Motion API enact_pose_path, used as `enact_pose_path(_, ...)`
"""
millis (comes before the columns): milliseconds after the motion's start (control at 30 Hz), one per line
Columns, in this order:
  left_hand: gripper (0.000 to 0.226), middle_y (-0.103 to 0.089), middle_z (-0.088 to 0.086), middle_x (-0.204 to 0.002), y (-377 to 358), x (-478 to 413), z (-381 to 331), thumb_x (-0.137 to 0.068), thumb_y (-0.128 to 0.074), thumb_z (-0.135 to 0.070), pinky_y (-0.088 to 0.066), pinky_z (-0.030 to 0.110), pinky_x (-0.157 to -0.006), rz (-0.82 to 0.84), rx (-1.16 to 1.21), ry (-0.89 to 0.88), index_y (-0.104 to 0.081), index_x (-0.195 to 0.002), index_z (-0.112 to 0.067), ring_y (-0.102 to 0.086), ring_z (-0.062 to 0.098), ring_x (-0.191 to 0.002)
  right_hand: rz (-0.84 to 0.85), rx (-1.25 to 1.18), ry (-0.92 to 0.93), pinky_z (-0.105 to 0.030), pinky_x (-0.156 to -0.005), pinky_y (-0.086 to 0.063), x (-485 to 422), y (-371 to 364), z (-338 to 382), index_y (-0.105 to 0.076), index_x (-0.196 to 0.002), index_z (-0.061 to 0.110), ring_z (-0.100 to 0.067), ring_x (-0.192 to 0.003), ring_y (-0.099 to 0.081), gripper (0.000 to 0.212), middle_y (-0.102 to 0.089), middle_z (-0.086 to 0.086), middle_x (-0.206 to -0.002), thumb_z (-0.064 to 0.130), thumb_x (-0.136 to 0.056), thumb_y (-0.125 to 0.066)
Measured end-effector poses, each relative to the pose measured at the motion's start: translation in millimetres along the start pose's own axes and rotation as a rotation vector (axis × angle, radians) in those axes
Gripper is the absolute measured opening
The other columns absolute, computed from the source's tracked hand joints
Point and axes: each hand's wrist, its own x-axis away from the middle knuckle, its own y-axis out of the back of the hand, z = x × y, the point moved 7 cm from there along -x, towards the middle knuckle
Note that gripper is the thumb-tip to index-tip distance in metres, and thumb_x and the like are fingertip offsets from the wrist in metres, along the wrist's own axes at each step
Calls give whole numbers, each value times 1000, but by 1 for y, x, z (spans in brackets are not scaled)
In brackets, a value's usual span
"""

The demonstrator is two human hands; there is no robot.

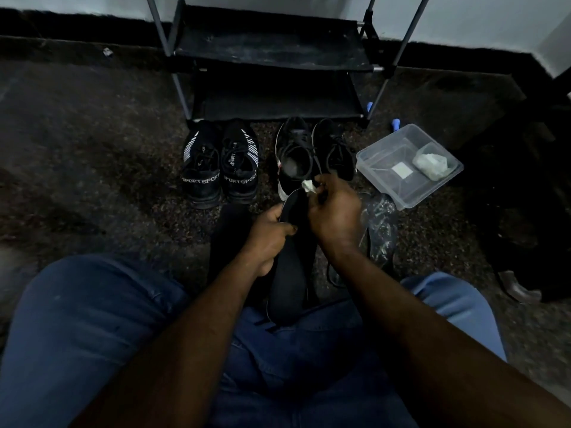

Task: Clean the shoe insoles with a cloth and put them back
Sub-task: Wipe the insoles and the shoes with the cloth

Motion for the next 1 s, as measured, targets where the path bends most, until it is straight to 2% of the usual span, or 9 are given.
enact_pose_path(133,57,-75,13,-109,0,-4,-1,-81,-47,20,-57,32,-79,12,11,-19,-71,-119,-16,-71,23,-96,192,-105,-69,-29,-81,-57,8,-18,-5,-77,-101,24,-9,-84,-69,18,-76,6,-93,15,-86,-76)
enact_pose_path(233,53,-75,13,-109,0,-3,-2,-84,-48,19,-57,32,-82,20,-4,-24,-71,-117,-17,-71,23,-96,188,-137,-107,-25,-73,-56,9,-13,-8,-77,-91,25,-7,-78,-68,14,-76,9,-86,13,-86,-73)
enact_pose_path(367,49,-77,3,-98,-2,-1,-4,-87,-48,19,-55,22,-76,22,-16,-27,-69,-116,-15,-71,13,-91,237,-94,-109,-16,-66,-47,2,-11,-11,-67,-76,32,-6,-78,-63,19,-68,9,-89,26,-81,-85)
enact_pose_path(467,53,-76,4,-106,-1,-1,-4,-87,-48,18,-55,31,-88,23,-12,-27,-68,-125,-13,-70,17,-98,196,-51,-106,-25,-64,-49,-4,-5,-11,-66,-76,26,-10,-75,-64,17,-68,9,-82,25,-82,-82)
enact_pose_path(567,55,-76,2,-104,-4,0,-6,-88,-45,19,-54,33,-88,26,-2,-19,-68,-123,-16,-69,19,-97,98,10,-111,-27,-64,-49,-8,8,-12,-67,-84,24,-15,-75,-66,10,-71,6,-81,16,-86,-73)
enact_pose_path(667,59,-75,4,-105,-7,2,-5,-87,-42,21,-53,32,-86,46,-1,-10,-66,-128,-14,-67,20,-97,158,11,-69,-30,-75,-57,-2,3,-8,-75,-91,26,-14,-82,-70,13,-76,7,-89,14,-87,-72)
enact_pose_path(833,68,-76,2,-104,-6,0,-2,-82,-39,23,-55,26,-80,69,-17,1,-63,-134,-13,-70,16,-95,165,-13,32,-29,-80,-56,10,-4,-4,-78,-94,23,-19,-87,-71,16,-77,1,-96,11,-87,-73)
enact_pose_path(900,68,-75,0,-102,-8,2,-2,-80,-38,25,-54,21,-76,72,-29,4,-63,-131,-12,-69,12,-93,188,-14,101,-27,-81,-53,18,-7,1,-79,-95,20,-20,-89,-71,16,-76,-2,-99,8,-85,-74)
enact_pose_path(1000,63,-74,-5,-96,-8,4,-1,-80,-38,26,-51,16,-77,73,-50,-13,-66,-118,-16,-66,8,-93,343,-98,145,-26,-79,-53,24,-16,3,-79,-88,23,-13,-86,-69,16,-75,3,-92,8,-83,-76)
